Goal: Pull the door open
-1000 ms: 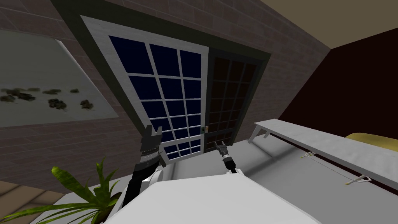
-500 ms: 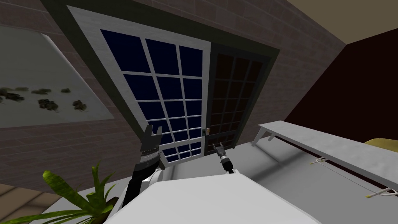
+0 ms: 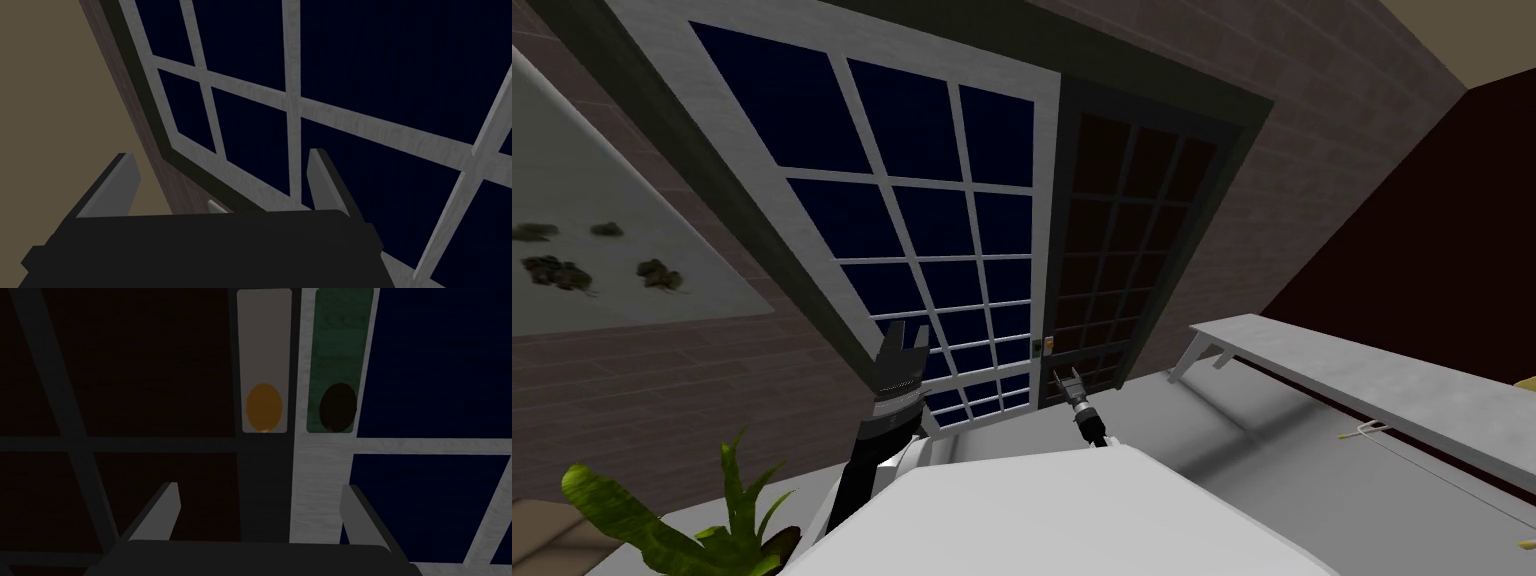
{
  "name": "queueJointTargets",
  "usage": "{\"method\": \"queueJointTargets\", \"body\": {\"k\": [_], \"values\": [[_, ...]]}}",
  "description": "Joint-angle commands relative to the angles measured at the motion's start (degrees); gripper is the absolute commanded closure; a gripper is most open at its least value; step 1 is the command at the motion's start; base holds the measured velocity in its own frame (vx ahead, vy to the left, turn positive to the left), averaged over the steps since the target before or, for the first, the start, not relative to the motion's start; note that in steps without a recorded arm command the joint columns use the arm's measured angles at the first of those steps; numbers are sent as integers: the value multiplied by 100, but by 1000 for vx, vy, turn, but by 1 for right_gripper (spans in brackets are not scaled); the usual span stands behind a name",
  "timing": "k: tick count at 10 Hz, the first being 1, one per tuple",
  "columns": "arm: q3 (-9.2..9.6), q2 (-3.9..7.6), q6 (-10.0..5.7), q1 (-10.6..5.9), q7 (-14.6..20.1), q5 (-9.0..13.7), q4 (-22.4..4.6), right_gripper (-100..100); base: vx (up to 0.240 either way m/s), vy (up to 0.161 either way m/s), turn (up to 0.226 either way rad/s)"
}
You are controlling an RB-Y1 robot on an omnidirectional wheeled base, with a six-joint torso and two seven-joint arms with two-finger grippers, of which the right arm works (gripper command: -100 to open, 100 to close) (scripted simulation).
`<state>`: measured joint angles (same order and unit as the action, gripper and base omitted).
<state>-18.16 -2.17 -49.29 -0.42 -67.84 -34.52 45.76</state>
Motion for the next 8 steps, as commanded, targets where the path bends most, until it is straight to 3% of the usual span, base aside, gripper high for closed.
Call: {"method": "queueJointTargets", "body": {"k": [1, 3, 5, 7, 8], "values": [[-14, 152, 16, 116, -58, 80, -112, -100, -87, 23, -11], [-19, 211, 24, 160, -86, 117, -160, -100, -139, 32, -18], [-30, 387, 50, 294, -185, 254, -326, -100, -130, 42, 1], [-35, 465, 64, 359, -241, 332, -416, -100, -100, 23, -6], [-40, 573, 85, 453, -326, 450, -550, -100, -124, 24, 3]]}}
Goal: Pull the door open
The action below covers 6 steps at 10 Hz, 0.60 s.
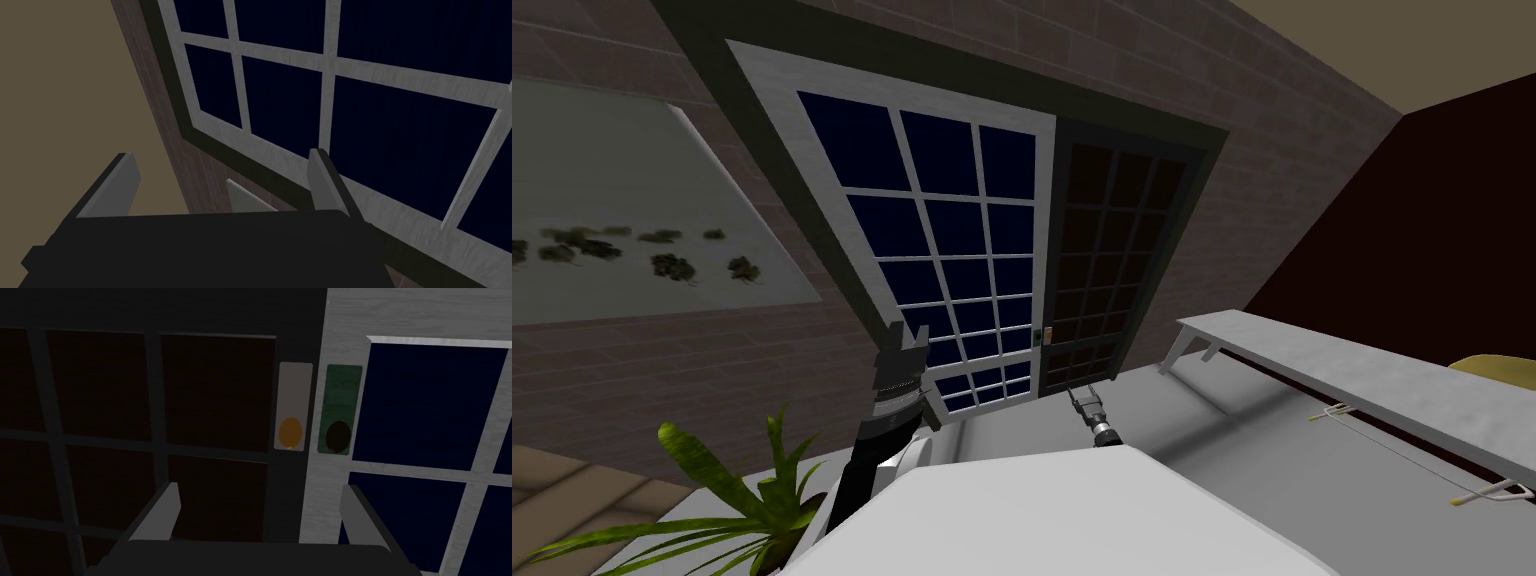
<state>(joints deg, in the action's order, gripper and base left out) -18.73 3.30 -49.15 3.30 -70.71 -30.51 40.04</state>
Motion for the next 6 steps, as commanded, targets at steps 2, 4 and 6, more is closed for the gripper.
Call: {"method": "queueJointTargets", "body": {"k": [2, 4, 6], "values": [[13, 170, 107, 223, -195, 265, -211, -100, -174, 46, 1], [14, 223, 124, 280, -272, 373, -321, -100, -141, 15, 3], [14, 264, 137, 326, -335, 459, -410, -100, -38, 7, 6]]}}
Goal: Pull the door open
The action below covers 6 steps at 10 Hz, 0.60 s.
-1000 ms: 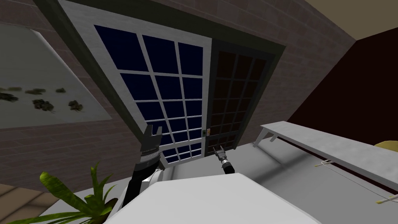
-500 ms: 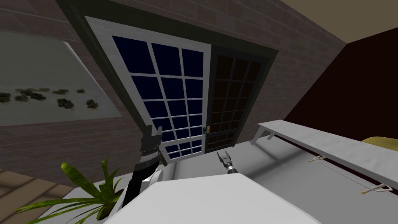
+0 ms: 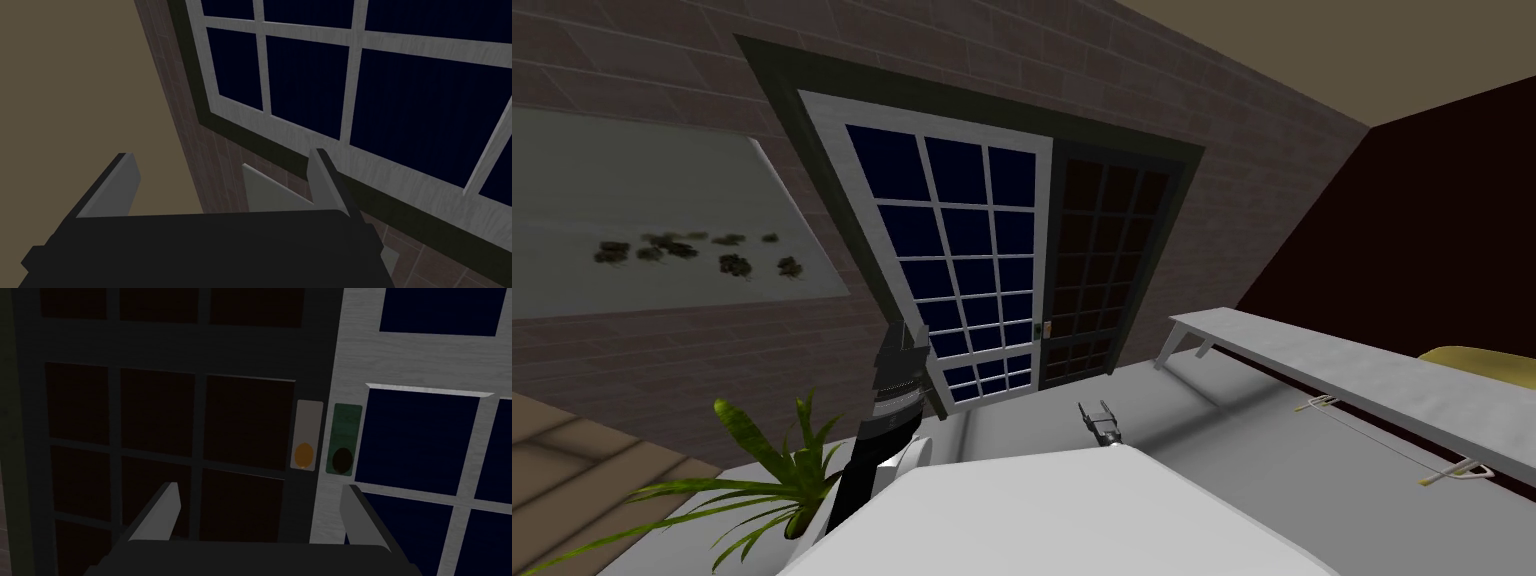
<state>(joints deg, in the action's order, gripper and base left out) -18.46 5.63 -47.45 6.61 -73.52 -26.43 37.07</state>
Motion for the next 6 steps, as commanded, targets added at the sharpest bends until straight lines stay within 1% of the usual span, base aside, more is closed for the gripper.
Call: {"method": "queueJointTargets", "body": {"k": [1, 3, 4, 5, 6], "values": [[-12, 56, -23, 25, -102, 118, -179, -100, -57, 10, 9], [-2, 130, 12, 114, -285, 371, -418, -100, -101, 18, 20], [5, 152, 26, 142, -369, 488, -523, -100, -104, 10, 28], [7, 157, 29, 147, -386, 511, -544, -100, -77, 6, 12], [20, 169, 44, 159, -487, 651, -660, -100, -60, 2, 35]]}}
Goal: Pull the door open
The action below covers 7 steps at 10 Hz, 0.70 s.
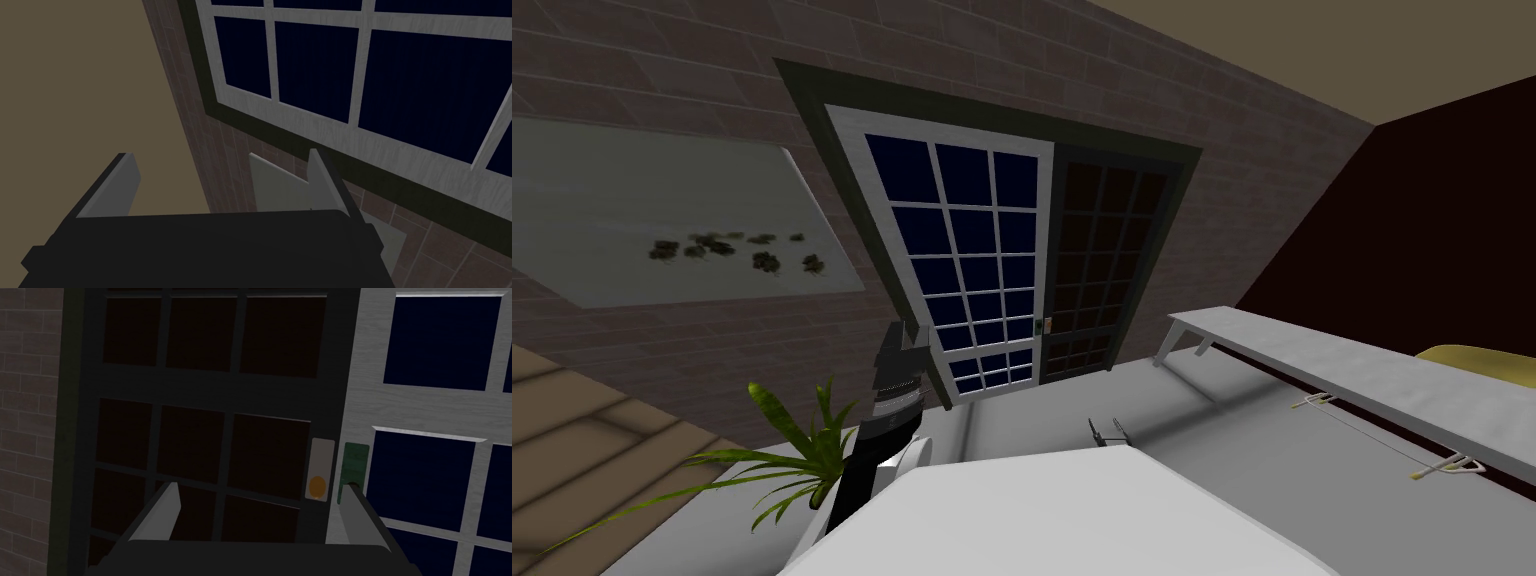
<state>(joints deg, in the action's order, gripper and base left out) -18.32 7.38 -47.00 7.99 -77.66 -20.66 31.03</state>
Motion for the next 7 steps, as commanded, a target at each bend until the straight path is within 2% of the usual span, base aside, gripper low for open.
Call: {"method": "queueJointTargets", "body": {"k": [1, 4, 7], "values": [[15, 0, 9, 25, -139, 167, -131, -100, -49, 0, 47], [66, -33, 30, -57, -379, 498, -357, -100, -7, -19, 50], [137, -129, 31, -268, -577, 771, -480, -100, 75, -44, 74]]}}
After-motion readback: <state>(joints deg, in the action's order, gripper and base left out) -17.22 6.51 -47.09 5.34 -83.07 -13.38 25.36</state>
